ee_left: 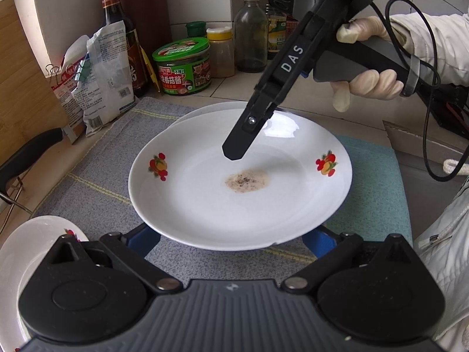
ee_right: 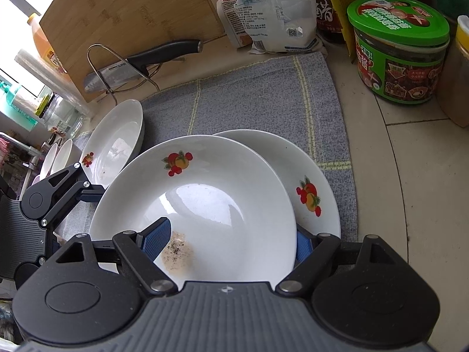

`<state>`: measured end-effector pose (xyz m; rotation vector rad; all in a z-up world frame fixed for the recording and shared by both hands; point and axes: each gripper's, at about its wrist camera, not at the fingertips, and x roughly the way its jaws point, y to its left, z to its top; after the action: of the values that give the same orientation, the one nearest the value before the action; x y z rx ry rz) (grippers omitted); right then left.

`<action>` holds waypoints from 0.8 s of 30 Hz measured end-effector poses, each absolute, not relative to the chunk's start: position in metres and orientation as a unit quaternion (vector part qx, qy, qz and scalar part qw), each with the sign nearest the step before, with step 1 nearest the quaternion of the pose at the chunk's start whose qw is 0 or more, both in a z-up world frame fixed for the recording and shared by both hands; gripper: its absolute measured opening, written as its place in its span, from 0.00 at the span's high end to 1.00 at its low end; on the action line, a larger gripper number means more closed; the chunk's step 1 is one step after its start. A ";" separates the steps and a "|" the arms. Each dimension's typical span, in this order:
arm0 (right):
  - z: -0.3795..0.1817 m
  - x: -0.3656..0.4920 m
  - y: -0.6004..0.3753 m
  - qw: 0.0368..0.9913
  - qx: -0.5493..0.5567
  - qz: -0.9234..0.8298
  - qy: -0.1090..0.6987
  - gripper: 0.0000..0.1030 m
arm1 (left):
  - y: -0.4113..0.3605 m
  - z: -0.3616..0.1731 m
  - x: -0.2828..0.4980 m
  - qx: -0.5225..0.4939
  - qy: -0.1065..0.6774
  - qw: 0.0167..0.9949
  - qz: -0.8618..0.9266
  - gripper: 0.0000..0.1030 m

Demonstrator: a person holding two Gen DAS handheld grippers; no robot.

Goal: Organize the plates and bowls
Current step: 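Lower the stained plate onto the placed plate and open the right gripper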

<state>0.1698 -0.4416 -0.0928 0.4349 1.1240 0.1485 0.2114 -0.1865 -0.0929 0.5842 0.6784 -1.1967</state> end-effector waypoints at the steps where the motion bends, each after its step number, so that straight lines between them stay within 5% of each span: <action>1: -0.093 0.169 -0.442 0.822 0.204 0.069 0.527 0.14 | -0.187 -0.093 0.212 0.266 0.308 0.733 -0.544 0.02; 24: -0.093 0.166 -0.446 0.819 0.221 0.062 0.525 0.12 | -0.190 -0.091 0.208 0.291 0.297 0.731 -0.541 0.02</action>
<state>0.1662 -0.4463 -0.0935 0.4696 1.1192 0.1326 0.2077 -0.1895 -0.0907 0.6401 0.6544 -1.1912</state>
